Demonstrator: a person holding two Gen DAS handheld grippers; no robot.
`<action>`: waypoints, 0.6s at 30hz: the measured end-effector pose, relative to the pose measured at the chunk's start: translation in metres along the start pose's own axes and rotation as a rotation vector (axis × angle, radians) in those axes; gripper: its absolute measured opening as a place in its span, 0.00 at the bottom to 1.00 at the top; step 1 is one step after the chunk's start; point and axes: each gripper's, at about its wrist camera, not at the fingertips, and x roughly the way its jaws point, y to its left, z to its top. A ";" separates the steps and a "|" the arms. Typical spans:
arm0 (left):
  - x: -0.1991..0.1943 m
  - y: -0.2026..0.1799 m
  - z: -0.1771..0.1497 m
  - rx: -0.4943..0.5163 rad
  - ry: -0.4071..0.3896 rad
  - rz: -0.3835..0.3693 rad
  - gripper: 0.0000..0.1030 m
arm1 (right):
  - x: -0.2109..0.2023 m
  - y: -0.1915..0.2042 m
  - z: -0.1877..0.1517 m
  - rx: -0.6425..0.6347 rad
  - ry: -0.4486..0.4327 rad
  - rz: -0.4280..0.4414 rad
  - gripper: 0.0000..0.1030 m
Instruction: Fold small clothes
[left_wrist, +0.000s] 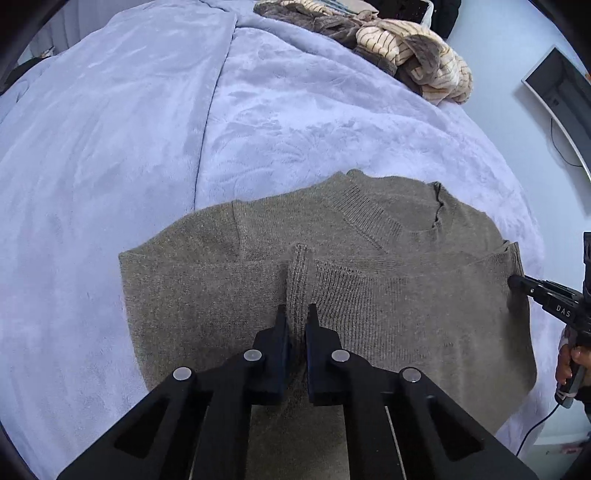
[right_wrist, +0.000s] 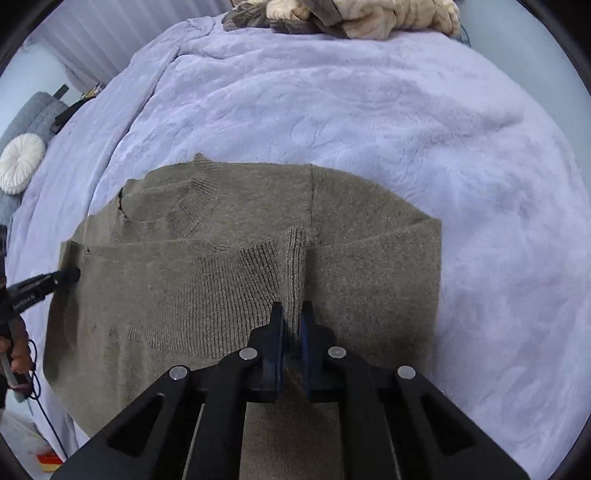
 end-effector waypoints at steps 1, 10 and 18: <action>-0.010 -0.001 0.000 -0.002 -0.017 -0.016 0.08 | -0.011 0.005 -0.001 -0.027 -0.027 -0.014 0.08; -0.053 -0.006 0.033 -0.015 -0.169 0.009 0.08 | -0.063 0.018 0.039 -0.075 -0.197 -0.023 0.08; 0.017 0.019 0.036 -0.079 -0.083 0.105 0.08 | 0.020 0.009 0.067 -0.043 -0.079 -0.038 0.08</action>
